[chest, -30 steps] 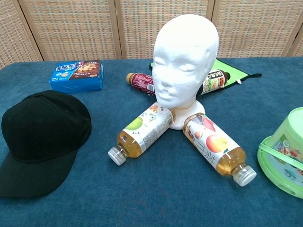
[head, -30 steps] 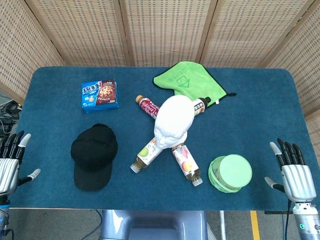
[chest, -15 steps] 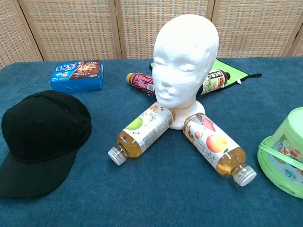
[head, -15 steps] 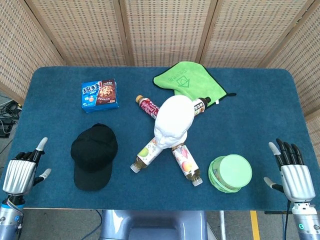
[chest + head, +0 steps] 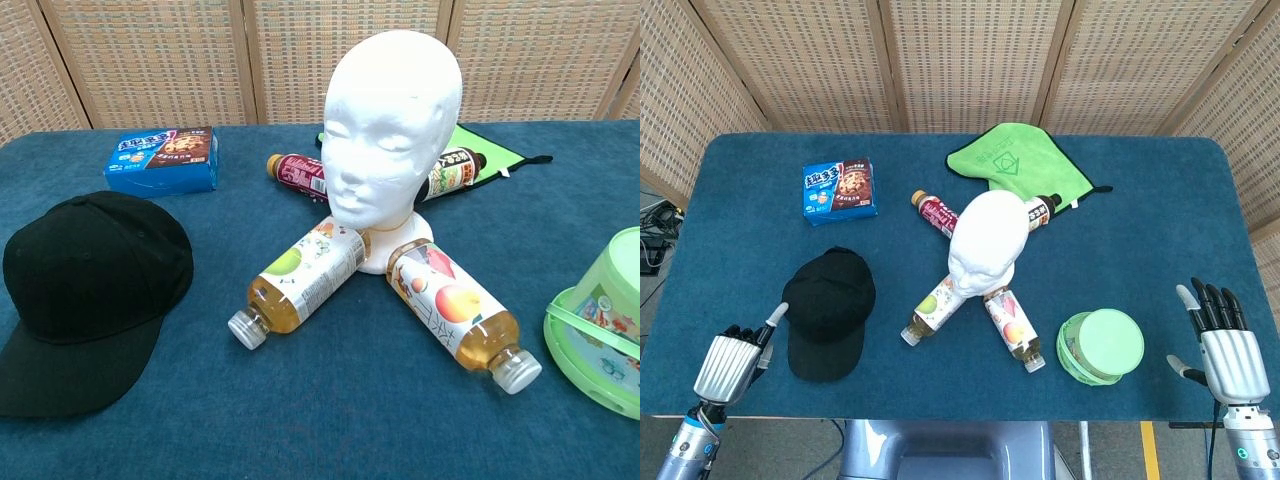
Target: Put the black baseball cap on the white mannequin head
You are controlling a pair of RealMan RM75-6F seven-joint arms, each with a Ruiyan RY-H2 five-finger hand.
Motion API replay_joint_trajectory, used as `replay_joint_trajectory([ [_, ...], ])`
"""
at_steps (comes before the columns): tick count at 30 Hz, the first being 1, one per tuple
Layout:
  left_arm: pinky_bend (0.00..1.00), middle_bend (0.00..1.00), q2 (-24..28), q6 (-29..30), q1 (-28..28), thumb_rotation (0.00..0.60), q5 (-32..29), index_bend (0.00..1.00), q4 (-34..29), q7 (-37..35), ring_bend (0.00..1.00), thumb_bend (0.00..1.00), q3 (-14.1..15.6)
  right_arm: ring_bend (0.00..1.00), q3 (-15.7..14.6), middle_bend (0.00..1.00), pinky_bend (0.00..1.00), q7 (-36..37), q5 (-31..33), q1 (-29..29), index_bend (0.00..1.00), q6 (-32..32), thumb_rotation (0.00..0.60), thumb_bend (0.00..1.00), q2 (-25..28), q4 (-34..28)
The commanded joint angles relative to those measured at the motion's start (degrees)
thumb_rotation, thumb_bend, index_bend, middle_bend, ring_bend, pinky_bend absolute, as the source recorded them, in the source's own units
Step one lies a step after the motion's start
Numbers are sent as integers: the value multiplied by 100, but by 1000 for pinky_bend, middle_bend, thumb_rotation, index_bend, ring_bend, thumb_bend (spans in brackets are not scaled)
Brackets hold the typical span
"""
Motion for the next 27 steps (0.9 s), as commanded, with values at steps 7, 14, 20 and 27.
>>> replay_joint_trajectory([
  [7,681,692,-238,-82,63,600,106,73,279,-90,749,548,235,0,-12,0,0,8,-9,5,0,-21,600,28,13,-22],
  [14,686,698,-373,-233,110,600,132,70,270,-157,755,508,411,0,-3,0,0,78,7,-3,0,-9,600,27,40,-30],
  [20,692,702,-479,-260,127,600,108,70,276,-182,761,447,417,0,-7,0,0,100,-13,-9,0,10,600,27,47,-30],
  [27,695,704,-496,-639,76,600,-102,71,172,-307,765,441,433,0,-7,0,0,108,-18,-19,0,29,600,28,56,-38],
])
